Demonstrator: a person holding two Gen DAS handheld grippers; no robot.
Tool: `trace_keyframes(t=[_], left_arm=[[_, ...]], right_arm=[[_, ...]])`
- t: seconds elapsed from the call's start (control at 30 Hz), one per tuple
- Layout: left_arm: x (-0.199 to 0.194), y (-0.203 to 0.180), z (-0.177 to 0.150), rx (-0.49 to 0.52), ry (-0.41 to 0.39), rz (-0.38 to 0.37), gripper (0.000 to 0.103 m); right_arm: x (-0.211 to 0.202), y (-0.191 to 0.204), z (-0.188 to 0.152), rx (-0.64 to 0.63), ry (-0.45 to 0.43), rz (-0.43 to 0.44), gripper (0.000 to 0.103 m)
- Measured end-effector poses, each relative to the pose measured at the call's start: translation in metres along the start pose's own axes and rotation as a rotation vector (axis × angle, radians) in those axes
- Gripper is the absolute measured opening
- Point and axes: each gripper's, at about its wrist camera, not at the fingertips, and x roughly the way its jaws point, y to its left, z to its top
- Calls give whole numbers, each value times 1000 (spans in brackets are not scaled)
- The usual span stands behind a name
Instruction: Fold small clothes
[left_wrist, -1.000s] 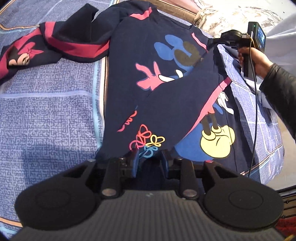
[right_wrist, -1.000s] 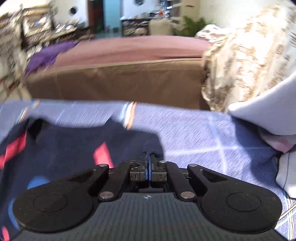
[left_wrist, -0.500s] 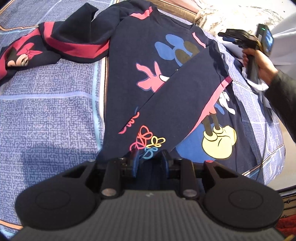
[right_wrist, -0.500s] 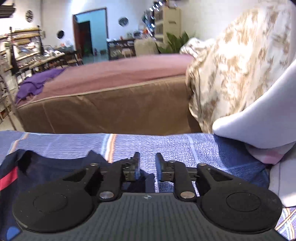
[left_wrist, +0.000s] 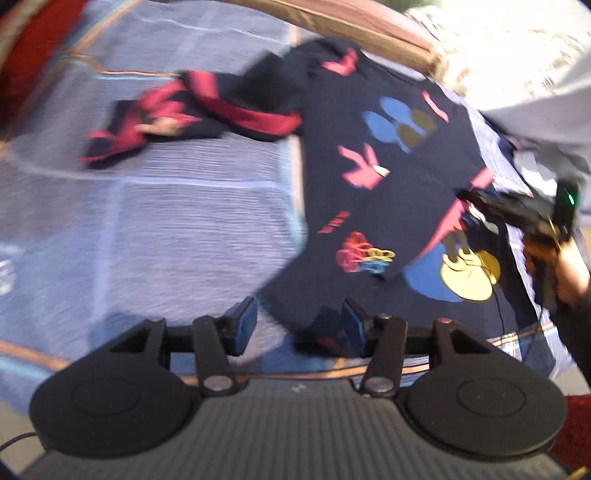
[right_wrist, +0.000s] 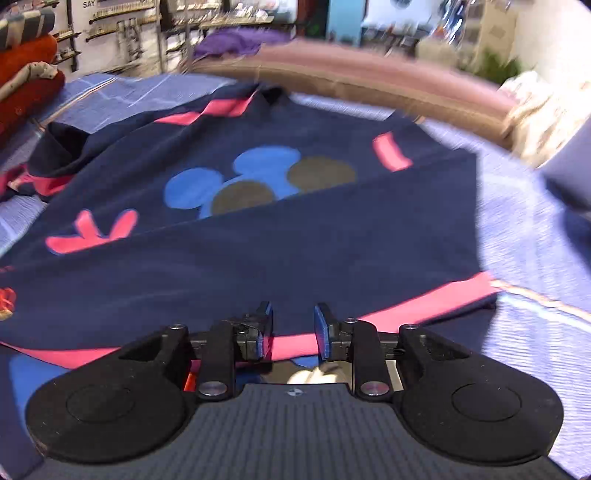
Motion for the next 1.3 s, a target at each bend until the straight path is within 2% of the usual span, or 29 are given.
trace_keyframes(t=[0.03, 0.13, 0.2, 0.27, 0.37, 0.43, 0.53, 0.6, 0.7, 0.73, 0.83, 0.93, 1.03, 1.1, 1.13, 1.2, 1.27, 1.3], left_arm=[[-8, 4, -2, -6, -17, -2, 50], [-22, -5, -8, 39, -47, -33, 50], [-17, -18, -10, 87, -35, -67, 49], [-6, -29, -13, 99, 3, -79, 48], [6, -38, -24, 70, 24, -102, 48], [13, -40, -31, 67, 23, -97, 48], [28, -37, -35, 42, 10, -42, 43], [29, -33, -37, -6, -30, -57, 42], [25, -34, -39, 14, -60, -23, 25], [24, -33, -39, 22, -66, -14, 11], [16, -30, -37, 11, -75, -53, 6], [-8, -25, -36, 9, -120, -73, 1], [-34, -11, -33, -36, -159, -107, 1], [-39, -4, -31, -37, -142, -125, 2], [-37, -3, -31, -24, -117, -109, 5], [-28, -6, -35, 10, -99, -50, 20], [-19, -12, -39, 36, -84, -67, 39], [-15, -14, -42, 35, -86, -88, 43]], right_arm=[[-9, 4, 0, 7, -15, 16, 51], [-38, 19, -5, 26, -76, 134, 51], [-54, 40, -7, -6, -91, 199, 51], [-62, 59, -9, -2, -67, 314, 51], [-63, 79, -16, 118, -9, 460, 53], [-55, 87, -24, 206, 36, 480, 53], [-38, 87, -37, 393, 95, 515, 54], [-36, 88, -42, 464, 82, 521, 54], [-41, 92, -42, 436, 69, 507, 56], [-44, 95, -45, 435, 67, 508, 57], [-41, 93, -45, 436, 62, 514, 58], [-38, 92, -45, 443, 60, 518, 58], [-38, 90, -49, 441, 56, 522, 61], [-38, 91, -49, 444, 52, 529, 66], [-37, 91, -50, 454, 51, 533, 69], [-36, 90, -51, 480, 47, 540, 74], [-35, 91, -52, 495, 39, 551, 80], [-34, 90, -52, 512, 34, 559, 84]])
